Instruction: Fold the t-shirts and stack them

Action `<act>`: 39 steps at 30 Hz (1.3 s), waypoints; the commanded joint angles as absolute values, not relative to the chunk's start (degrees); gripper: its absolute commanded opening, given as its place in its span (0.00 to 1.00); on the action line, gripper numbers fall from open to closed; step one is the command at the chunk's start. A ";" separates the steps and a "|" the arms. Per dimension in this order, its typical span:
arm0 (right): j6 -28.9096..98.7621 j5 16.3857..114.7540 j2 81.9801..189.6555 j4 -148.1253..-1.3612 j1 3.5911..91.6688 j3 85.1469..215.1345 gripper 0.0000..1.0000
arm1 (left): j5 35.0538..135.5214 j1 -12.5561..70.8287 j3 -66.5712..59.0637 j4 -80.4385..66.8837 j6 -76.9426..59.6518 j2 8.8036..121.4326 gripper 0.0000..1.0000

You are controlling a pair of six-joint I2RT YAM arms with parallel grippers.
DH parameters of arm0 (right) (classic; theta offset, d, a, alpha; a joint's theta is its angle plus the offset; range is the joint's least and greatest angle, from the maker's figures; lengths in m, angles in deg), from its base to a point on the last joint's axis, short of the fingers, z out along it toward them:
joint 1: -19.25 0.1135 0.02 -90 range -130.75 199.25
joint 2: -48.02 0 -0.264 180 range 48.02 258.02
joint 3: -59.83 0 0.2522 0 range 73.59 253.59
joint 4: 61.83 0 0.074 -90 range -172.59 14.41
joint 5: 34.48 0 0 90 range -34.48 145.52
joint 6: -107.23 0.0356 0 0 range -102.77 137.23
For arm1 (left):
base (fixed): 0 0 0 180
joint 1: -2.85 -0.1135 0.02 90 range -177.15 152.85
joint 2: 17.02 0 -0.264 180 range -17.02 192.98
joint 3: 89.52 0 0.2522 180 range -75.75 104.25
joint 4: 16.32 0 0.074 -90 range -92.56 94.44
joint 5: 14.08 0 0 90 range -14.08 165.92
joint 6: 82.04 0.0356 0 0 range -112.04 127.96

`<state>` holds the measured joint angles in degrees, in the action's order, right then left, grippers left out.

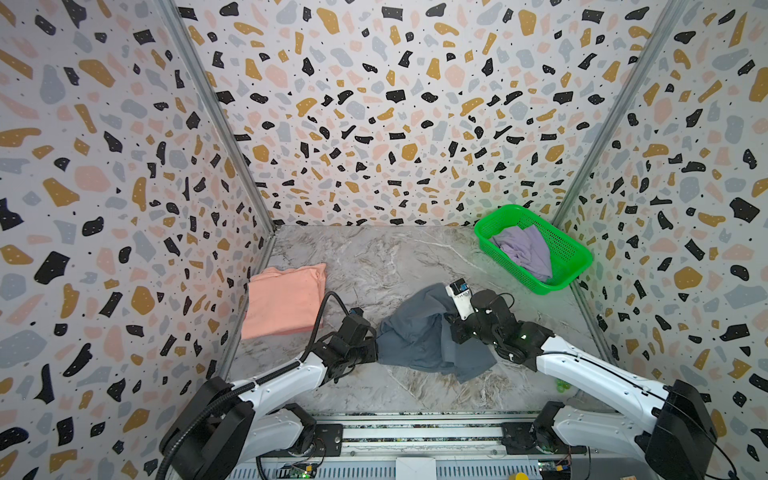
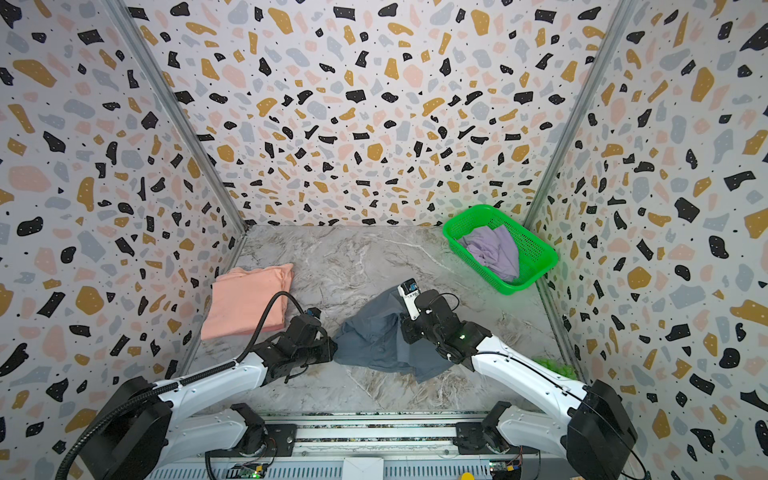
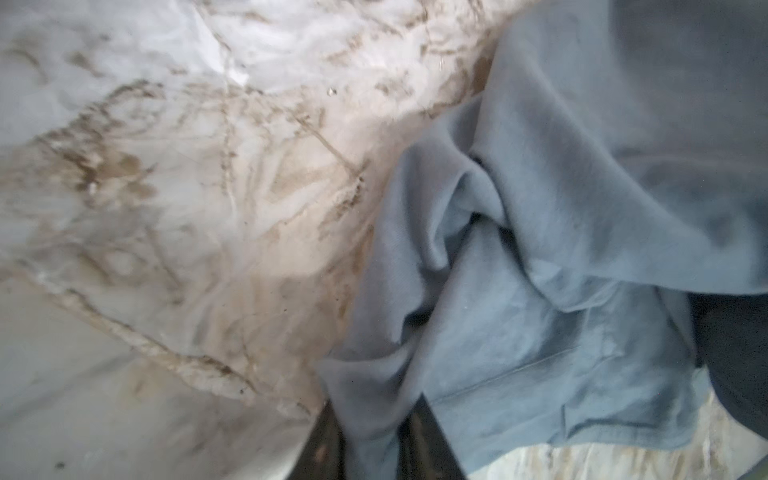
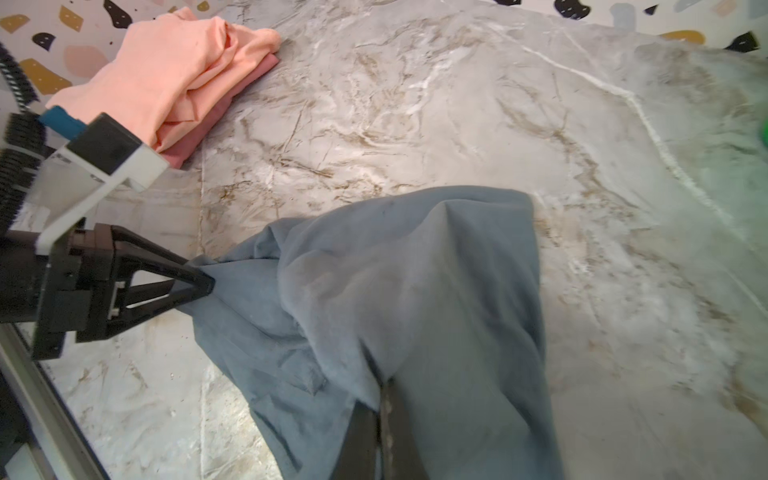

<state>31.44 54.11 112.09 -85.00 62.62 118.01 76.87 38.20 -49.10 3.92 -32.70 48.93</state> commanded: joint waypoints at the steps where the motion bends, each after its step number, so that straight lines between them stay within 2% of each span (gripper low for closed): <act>1: 28.28 53.22 109.04 -87.66 60.48 123.26 0.00 | 70.81 38.27 -41.36 6.32 -31.61 41.85 0.00; 7: 20.62 50.44 107.39 -92.21 57.40 135.02 0.00 | 60.26 37.51 -22.23 18.84 -26.53 32.43 0.00; 13: 13.19 46.47 105.32 -94.09 56.33 145.08 0.00 | 50.83 37.12 -5.81 23.81 -17.24 30.88 0.00; 18: 13.18 47.52 105.01 -93.69 54.70 141.56 0.00 | 46.71 37.12 -5.59 27.42 -16.56 31.40 0.00; 22: 15.84 47.43 105.26 -92.00 53.65 134.05 0.00 | 44.42 37.12 -14.31 30.65 -21.24 30.02 0.00; 23: 16.45 48.19 105.98 -91.84 52.24 132.10 0.00 | 43.77 37.05 -16.64 31.88 -23.50 29.88 0.16; 24: 17.34 48.59 107.05 -91.61 50.13 129.93 0.05 | 43.80 37.04 -19.17 33.22 -25.82 30.03 0.46; 25: 18.48 48.17 108.27 -91.47 47.90 128.28 0.22 | 44.36 37.04 -21.13 34.49 -28.07 30.38 0.57; 26: 19.02 48.64 109.38 -91.14 45.92 127.12 0.35 | 44.81 37.04 -22.29 35.03 -29.42 30.73 0.61; 27: 19.35 49.85 110.44 -91.00 43.64 126.65 0.42 | 45.91 37.04 -23.27 34.69 -30.00 30.97 0.68; 28: 19.66 51.20 111.33 -90.92 41.55 127.07 0.44 | 46.37 37.04 -23.76 33.63 -30.02 31.19 0.72; 30: 19.62 53.93 112.79 -90.58 38.85 128.74 0.45 | 46.99 36.95 -23.85 31.13 -28.70 31.96 0.79; 32: 19.14 55.65 114.46 -91.08 37.73 131.14 0.46 | 48.62 36.71 -23.48 29.50 -26.86 34.05 0.81; 35: 19.54 59.26 115.29 -93.31 37.73 133.20 0.48 | 53.38 36.60 -23.32 29.73 -25.33 39.22 0.79; 39: 25.81 67.63 110.99 -93.07 38.59 126.47 0.54 | 60.40 36.60 -26.68 28.52 -24.92 44.11 0.76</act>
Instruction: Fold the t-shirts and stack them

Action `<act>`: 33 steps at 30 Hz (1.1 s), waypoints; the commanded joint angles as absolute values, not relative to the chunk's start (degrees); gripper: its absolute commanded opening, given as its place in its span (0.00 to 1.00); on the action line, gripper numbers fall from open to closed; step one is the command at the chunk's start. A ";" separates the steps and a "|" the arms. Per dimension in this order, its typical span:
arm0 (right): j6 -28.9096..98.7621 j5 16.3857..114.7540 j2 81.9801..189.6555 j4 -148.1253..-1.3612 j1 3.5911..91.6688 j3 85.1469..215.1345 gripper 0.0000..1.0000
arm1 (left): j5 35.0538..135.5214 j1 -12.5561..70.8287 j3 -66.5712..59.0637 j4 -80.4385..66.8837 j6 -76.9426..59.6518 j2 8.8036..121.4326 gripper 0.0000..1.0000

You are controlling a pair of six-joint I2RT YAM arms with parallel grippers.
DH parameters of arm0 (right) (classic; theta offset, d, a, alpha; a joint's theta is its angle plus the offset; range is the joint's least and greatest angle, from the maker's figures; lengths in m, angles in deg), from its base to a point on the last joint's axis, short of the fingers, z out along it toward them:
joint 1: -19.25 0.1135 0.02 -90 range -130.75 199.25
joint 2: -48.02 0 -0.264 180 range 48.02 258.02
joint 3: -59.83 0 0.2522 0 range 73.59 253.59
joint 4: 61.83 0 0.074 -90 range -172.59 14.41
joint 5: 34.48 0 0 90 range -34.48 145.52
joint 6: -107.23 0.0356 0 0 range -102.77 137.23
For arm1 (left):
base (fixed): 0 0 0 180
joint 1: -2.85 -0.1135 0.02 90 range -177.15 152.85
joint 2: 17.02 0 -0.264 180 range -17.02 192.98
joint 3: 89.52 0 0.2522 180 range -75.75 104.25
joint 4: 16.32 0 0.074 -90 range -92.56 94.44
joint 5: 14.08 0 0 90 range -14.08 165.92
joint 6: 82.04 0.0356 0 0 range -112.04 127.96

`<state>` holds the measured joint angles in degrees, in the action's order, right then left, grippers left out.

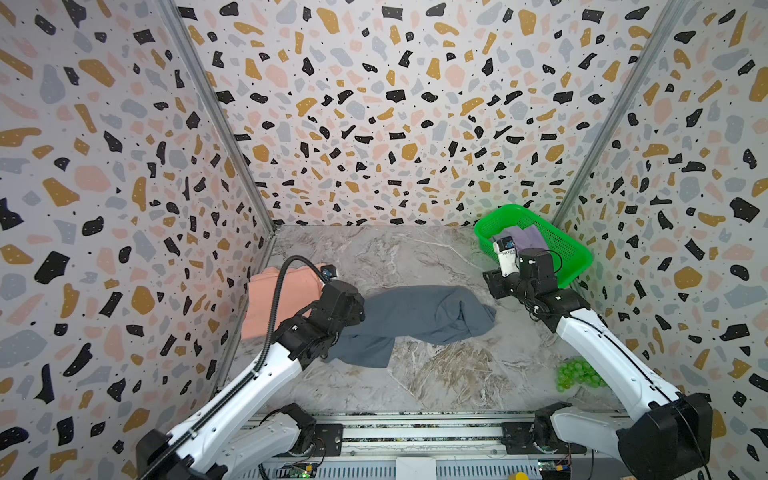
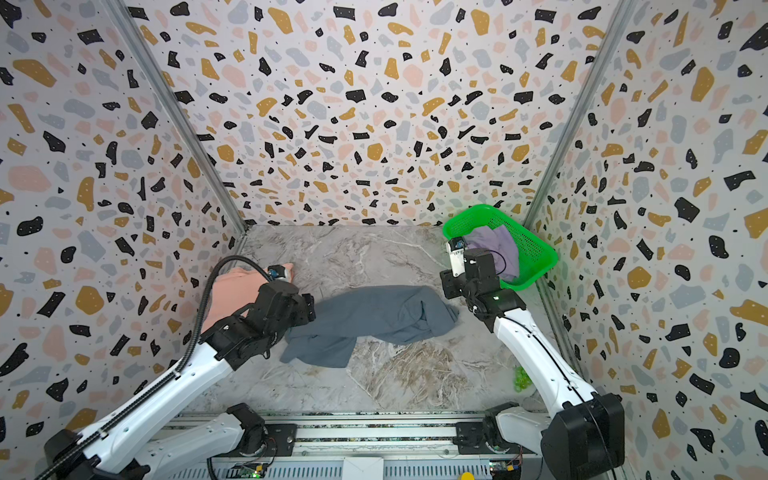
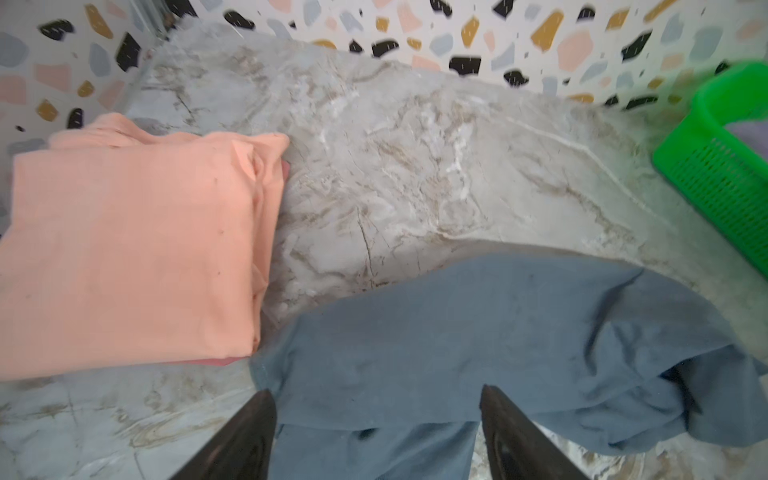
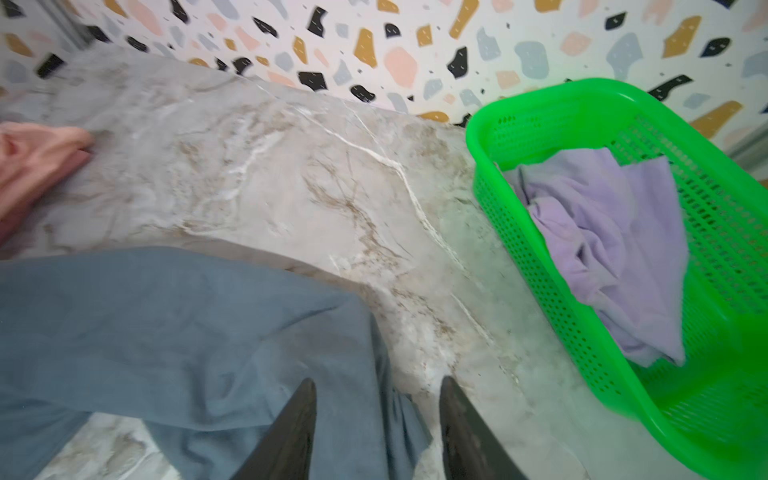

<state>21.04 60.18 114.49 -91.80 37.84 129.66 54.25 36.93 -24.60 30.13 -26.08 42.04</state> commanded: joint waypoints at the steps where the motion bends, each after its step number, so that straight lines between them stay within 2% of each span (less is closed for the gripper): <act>1: 27.35 68.66 109.44 -92.24 39.07 123.81 0.55 | 61.23 36.60 -27.89 28.37 -25.11 44.83 0.75; 6: 31.30 67.33 102.08 -85.52 44.37 109.00 0.65 | 63.71 35.25 -33.79 22.99 -24.77 46.87 0.78; 9: 30.84 61.99 103.86 -79.95 47.50 103.79 0.72 | 66.43 34.54 -36.30 16.97 -24.23 49.79 0.79; 12: 30.85 57.66 108.28 -74.43 48.31 102.63 0.72 | 66.31 34.22 -35.71 14.41 -22.98 54.86 0.78; 14: 31.03 55.08 111.44 -70.72 48.66 102.54 0.72 | 65.53 34.06 -35.00 12.41 -22.30 58.09 0.74; 21: 32.43 48.40 124.43 -68.15 48.83 107.43 0.71 | 64.96 33.53 -33.50 9.50 -22.48 64.49 0.49; 22: 32.33 48.43 125.86 -68.12 48.85 108.10 0.68 | 64.94 33.40 -33.69 9.27 -22.53 64.36 0.44; 23: 32.30 48.52 127.41 -68.59 48.80 109.09 0.57 | 64.77 33.28 -33.83 9.28 -22.51 64.20 0.38; 24: 32.31 48.61 128.41 -69.19 48.84 110.03 0.38 | 64.60 33.19 -33.76 9.39 -22.54 63.82 0.32; 25: 32.51 48.64 128.82 -69.56 48.82 110.73 0.24 | 64.46 33.13 -33.62 9.71 -22.37 63.29 0.28; 27: 32.49 48.69 128.11 -70.05 48.78 111.73 0.02 | 63.73 33.00 -33.10 10.77 -22.10 61.25 0.19; 33: 29.51 46.96 119.23 -78.86 48.60 118.12 0.00 | 61.56 32.38 -28.71 17.92 -20.84 52.31 0.14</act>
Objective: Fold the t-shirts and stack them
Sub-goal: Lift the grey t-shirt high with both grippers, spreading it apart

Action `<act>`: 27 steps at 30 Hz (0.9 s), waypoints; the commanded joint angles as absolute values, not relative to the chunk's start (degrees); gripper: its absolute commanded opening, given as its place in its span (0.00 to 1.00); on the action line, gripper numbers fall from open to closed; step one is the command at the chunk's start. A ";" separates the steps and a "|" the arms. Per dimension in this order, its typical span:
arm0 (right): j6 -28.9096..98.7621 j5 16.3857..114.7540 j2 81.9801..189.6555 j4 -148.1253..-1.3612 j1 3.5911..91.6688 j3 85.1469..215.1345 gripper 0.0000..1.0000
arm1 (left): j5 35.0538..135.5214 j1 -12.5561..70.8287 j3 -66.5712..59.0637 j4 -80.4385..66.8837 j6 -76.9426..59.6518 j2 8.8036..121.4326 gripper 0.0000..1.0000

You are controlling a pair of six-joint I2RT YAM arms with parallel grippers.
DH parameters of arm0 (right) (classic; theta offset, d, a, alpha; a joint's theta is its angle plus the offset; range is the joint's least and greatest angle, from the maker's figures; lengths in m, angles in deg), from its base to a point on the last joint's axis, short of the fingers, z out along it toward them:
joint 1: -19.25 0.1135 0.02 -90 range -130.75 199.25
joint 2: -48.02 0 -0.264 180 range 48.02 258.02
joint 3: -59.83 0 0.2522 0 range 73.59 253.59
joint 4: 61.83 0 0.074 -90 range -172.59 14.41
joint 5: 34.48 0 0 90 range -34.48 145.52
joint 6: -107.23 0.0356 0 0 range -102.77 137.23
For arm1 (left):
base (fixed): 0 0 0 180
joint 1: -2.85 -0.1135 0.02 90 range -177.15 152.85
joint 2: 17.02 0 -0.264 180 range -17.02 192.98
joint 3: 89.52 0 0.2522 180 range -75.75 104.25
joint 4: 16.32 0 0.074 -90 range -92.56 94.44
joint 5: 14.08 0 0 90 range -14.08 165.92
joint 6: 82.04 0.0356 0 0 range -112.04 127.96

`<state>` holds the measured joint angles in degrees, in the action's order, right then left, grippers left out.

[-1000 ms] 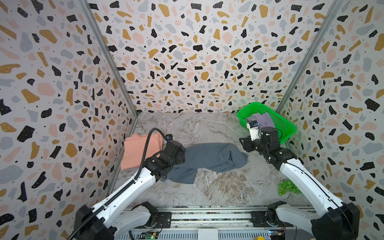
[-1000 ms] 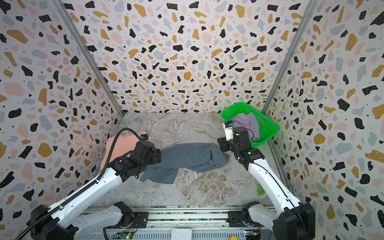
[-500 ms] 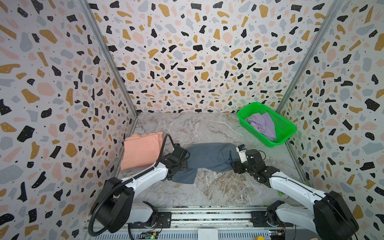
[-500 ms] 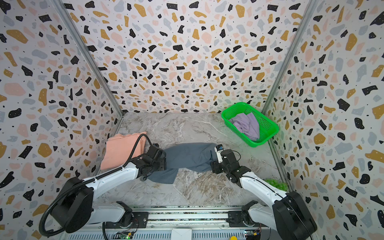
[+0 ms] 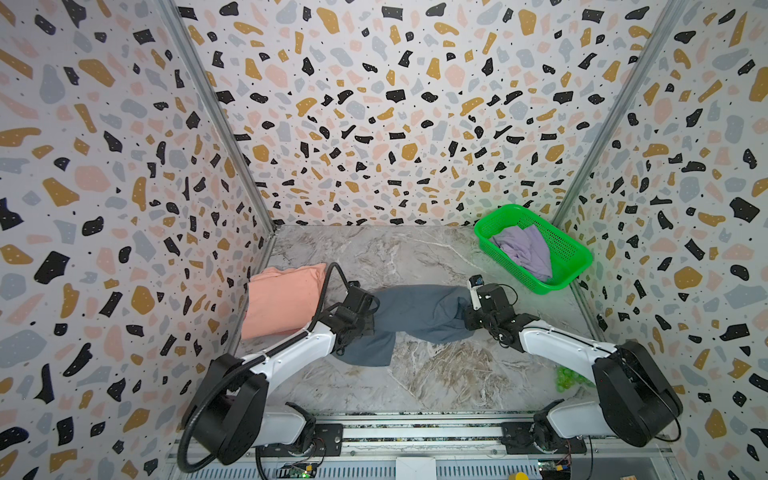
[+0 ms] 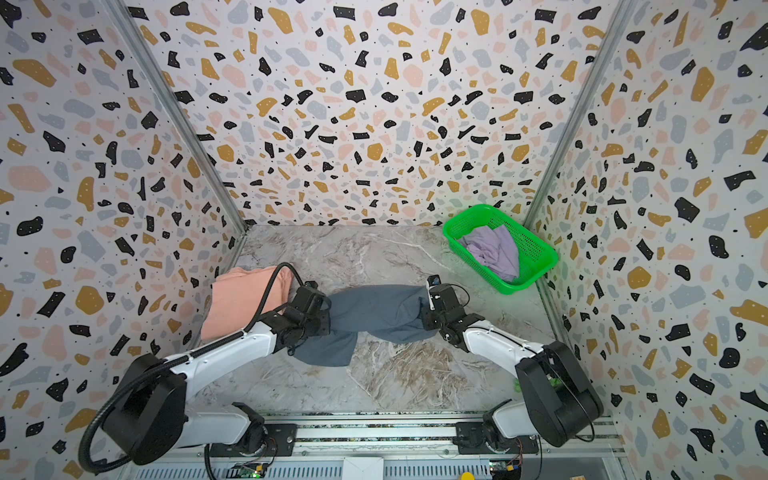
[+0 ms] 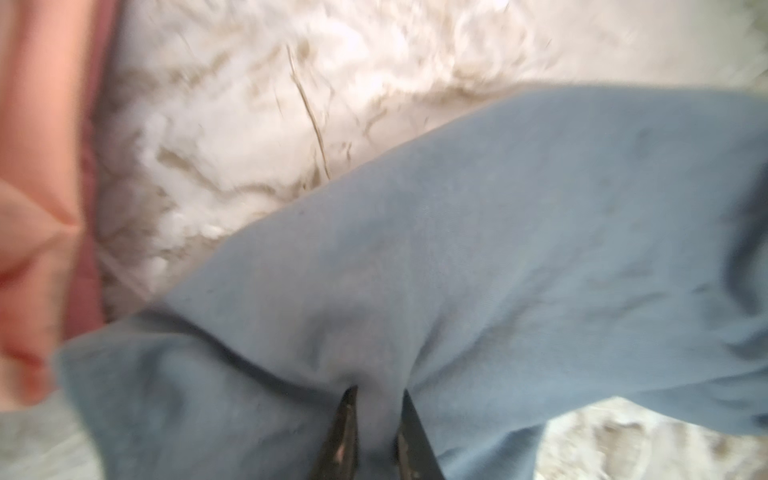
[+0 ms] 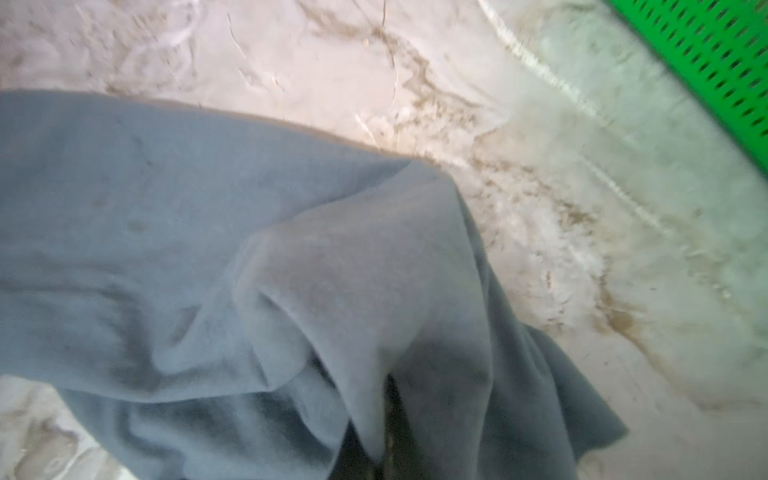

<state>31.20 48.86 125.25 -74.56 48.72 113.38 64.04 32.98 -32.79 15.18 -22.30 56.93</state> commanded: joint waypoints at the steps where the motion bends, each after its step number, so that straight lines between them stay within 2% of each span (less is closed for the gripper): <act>1: 28.99 46.74 116.96 -80.70 48.37 119.52 0.00 | 61.34 32.15 -27.81 19.37 -20.64 50.39 0.13; 6: 26.97 44.43 105.70 -91.47 47.64 128.28 0.00 | 59.54 31.52 -20.14 28.38 -20.03 40.78 0.11; 11: 22.75 42.47 99.26 -97.79 47.54 139.43 0.00 | 55.81 31.33 -6.16 33.35 -17.45 34.10 0.09; 18: 17.80 44.22 98.95 -98.05 47.59 153.39 0.00 | 54.23 31.33 12.34 32.81 -11.47 34.19 0.06; 22: 17.05 46.77 100.69 -97.75 47.57 157.87 0.00 | 55.16 31.32 16.86 28.82 -9.76 34.76 0.00; 27: 17.24 49.03 100.94 -96.61 47.59 160.56 0.00 | 58.40 31.32 21.83 28.28 -7.35 35.79 0.00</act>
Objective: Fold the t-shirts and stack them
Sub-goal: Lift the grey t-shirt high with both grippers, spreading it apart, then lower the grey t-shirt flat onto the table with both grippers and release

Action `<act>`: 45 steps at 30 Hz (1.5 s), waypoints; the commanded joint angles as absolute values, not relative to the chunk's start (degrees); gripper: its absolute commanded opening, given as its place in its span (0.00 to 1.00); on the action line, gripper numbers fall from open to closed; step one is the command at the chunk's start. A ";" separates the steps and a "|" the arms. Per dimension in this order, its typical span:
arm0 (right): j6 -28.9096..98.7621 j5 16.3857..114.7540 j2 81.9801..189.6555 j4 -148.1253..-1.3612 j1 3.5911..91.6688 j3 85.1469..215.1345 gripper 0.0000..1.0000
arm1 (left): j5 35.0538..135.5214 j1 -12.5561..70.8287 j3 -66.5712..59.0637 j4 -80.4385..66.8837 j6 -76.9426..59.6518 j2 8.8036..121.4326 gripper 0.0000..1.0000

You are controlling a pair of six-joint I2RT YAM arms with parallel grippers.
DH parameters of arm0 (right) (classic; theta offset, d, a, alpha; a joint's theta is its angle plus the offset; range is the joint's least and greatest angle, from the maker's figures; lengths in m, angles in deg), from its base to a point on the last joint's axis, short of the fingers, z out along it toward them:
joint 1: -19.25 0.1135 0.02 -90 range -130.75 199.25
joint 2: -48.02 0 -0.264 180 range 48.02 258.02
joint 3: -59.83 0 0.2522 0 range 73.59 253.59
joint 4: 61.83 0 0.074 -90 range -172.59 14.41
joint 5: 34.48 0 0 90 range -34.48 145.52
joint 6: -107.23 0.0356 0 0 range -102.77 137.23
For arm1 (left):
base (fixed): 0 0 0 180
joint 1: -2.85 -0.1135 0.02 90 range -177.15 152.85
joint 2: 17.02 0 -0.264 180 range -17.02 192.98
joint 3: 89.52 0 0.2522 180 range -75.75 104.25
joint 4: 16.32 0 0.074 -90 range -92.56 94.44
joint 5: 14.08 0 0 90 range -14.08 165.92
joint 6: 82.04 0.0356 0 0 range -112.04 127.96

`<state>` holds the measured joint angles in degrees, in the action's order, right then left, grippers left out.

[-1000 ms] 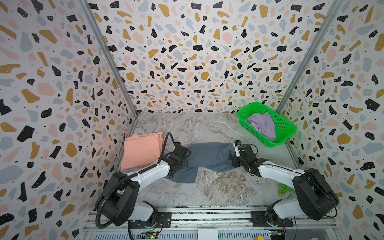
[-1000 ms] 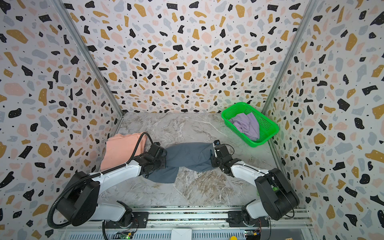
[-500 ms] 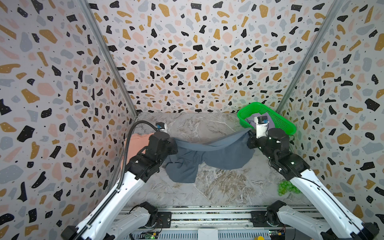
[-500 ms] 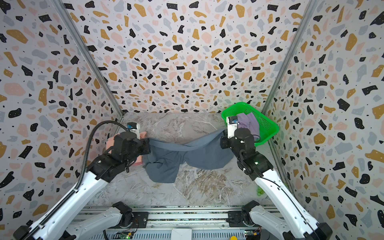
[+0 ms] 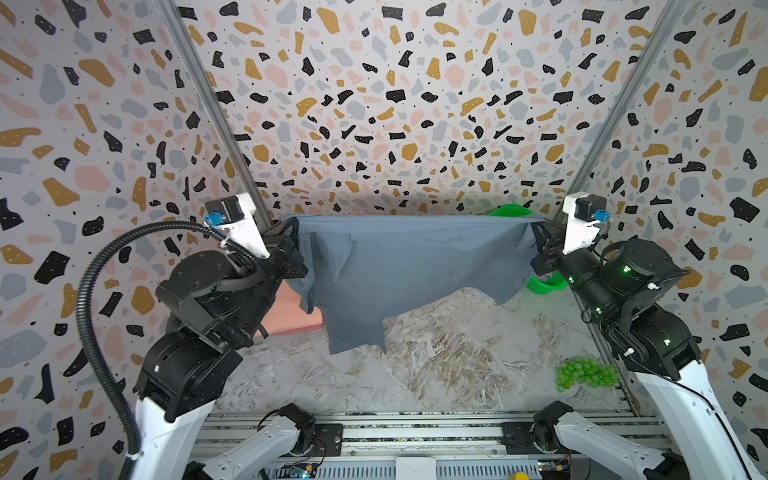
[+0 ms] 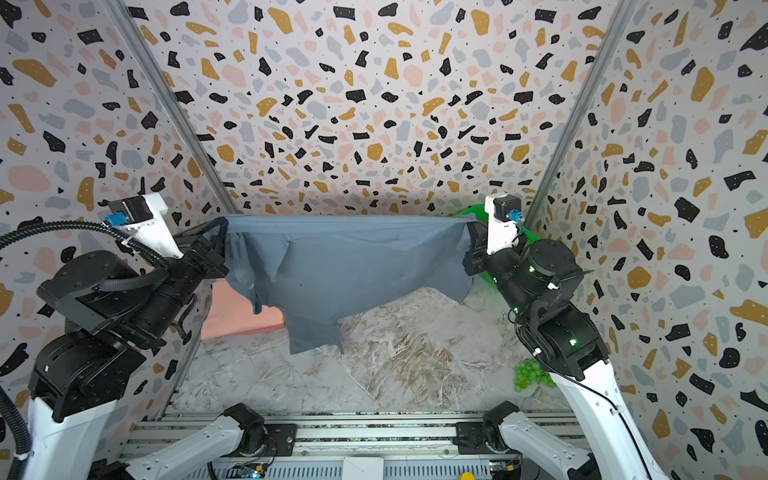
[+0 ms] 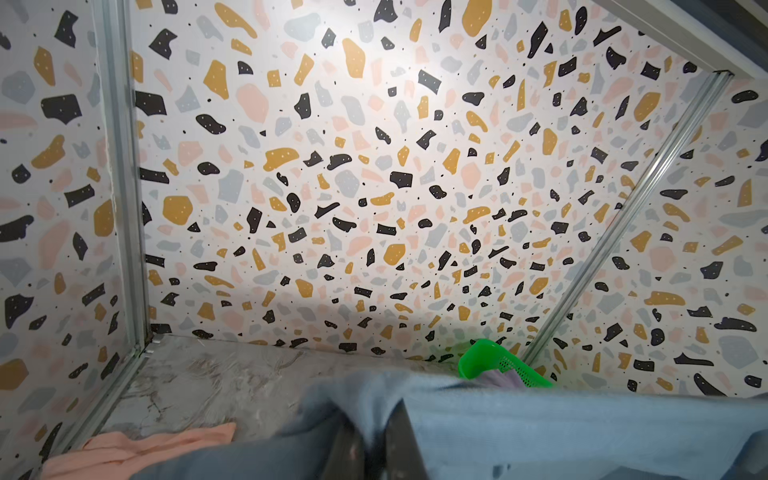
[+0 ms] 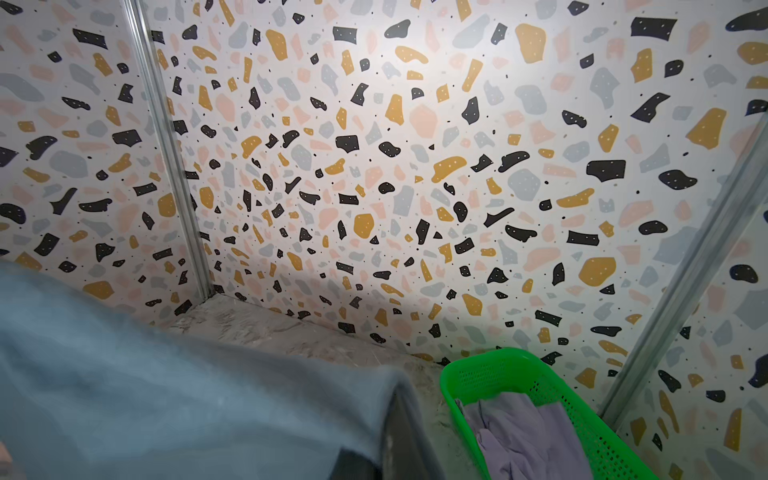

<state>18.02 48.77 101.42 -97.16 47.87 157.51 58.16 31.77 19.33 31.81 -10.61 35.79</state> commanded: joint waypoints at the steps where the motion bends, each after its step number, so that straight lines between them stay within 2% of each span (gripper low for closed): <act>1: 17.07 49.73 100.98 -96.89 47.62 161.85 0.00 | 59.20 31.33 22.14 27.43 -6.77 35.40 0.00; 4: 16.69 52.44 101.77 -99.60 47.61 165.60 0.00 | 61.46 31.32 20.48 25.60 -5.71 34.31 0.00; 9: 15.75 51.25 102.43 -99.25 47.51 158.23 0.00 | 63.72 31.32 12.68 23.38 -8.78 36.04 0.00; 13: 14.53 53.52 107.78 -93.77 46.07 150.98 0.00 | 65.69 31.26 10.78 23.31 -8.81 43.77 0.00; 15: 14.79 56.83 111.59 -87.30 42.64 145.79 0.00 | 70.41 29.80 9.82 21.63 -7.20 48.85 0.00; 17: 16.51 60.64 117.18 -80.15 38.51 142.16 0.00 | 76.18 26.94 8.46 17.45 -7.60 54.93 0.00; 20: 17.93 59.59 127.35 -73.16 35.67 143.44 0.00 | 82.41 21.02 7.36 7.76 -10.79 63.91 0.02; 21: 18.43 59.64 130.23 -72.27 34.99 144.75 0.07 | 84.30 19.07 7.87 5.53 -12.19 66.95 0.18; 22: 19.43 58.99 135.18 -73.38 34.12 148.27 0.15 | 84.67 17.24 9.62 4.55 -13.63 70.95 0.23; 23: 20.06 59.59 139.48 -75.75 33.37 151.27 0.32 | 84.67 15.82 12.21 5.69 -14.46 74.79 0.27; 24: 20.27 60.01 142.36 -78.22 33.06 154.21 0.58 | 85.14 14.69 14.88 7.34 -14.82 77.58 0.46; 25: 20.47 59.64 144.24 -80.55 33.05 156.33 0.67 | 85.12 13.74 17.58 9.72 -14.88 80.14 0.61; 26: 20.56 59.84 144.54 -81.49 33.02 156.49 0.67 | 85.09 13.40 19.34 11.73 -14.44 81.38 0.62; 28: 21.49 59.50 141.25 -80.39 33.05 152.01 0.69 | 83.62 13.39 18.68 13.71 -13.10 80.29 0.64; 30: 23.75 58.43 136.59 -80.48 32.83 146.62 0.72 | 82.47 13.39 14.40 13.89 -13.05 77.02 0.69; 33: 27.56 59.46 130.57 -84.71 32.61 139.56 0.72 | 80.82 13.39 6.24 18.01 -13.58 70.50 0.70; 39: 38.23 60.57 120.20 -90.90 31.32 124.47 0.75 | 80.75 13.56 -16.46 26.22 -21.93 53.08 0.71; 45: 42.50 63.50 117.80 -90.97 27.66 114.23 0.81 | 79.31 14.89 -33.00 33.58 -27.22 39.69 0.72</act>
<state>38.48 61.67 118.54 -88.67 29.16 115.83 80.34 14.00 -29.41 28.47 -23.26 42.94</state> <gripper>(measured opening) 0.794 0.718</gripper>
